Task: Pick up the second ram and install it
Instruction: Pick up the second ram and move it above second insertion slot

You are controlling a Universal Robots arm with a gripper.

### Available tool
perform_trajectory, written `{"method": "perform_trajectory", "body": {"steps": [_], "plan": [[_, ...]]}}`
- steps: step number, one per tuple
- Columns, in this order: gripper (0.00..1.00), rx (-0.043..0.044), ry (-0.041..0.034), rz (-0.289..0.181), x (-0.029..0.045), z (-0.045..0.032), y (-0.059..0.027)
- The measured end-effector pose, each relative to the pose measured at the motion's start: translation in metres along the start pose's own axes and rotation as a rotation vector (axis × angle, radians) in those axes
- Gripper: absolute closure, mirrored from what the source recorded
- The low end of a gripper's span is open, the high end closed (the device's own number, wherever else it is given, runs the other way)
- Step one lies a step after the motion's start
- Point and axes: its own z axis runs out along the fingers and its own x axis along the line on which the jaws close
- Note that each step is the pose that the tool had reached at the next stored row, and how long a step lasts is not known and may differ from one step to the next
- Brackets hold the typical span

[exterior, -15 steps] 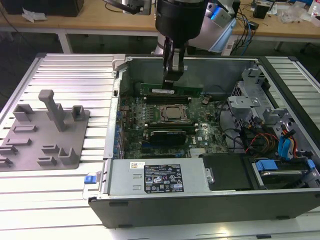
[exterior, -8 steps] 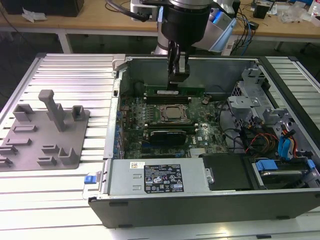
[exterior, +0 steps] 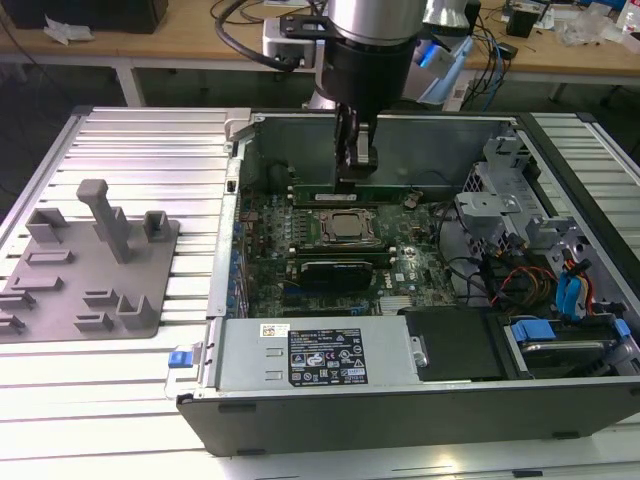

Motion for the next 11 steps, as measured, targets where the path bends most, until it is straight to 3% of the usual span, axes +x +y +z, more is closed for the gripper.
{"method": "perform_trajectory", "body": {"steps": [5, 9, 11], "plan": [[0.91, -0.0001, 0.0001, 0.000, -0.0002, 0.0017, -0.0068], [0.91, 0.0011, 0.0001, -0.004, -0.0005, 0.0094, -0.0079], [0.91, 0.0021, -0.0001, -0.011, -0.0042, 0.0143, -0.0080]]}}
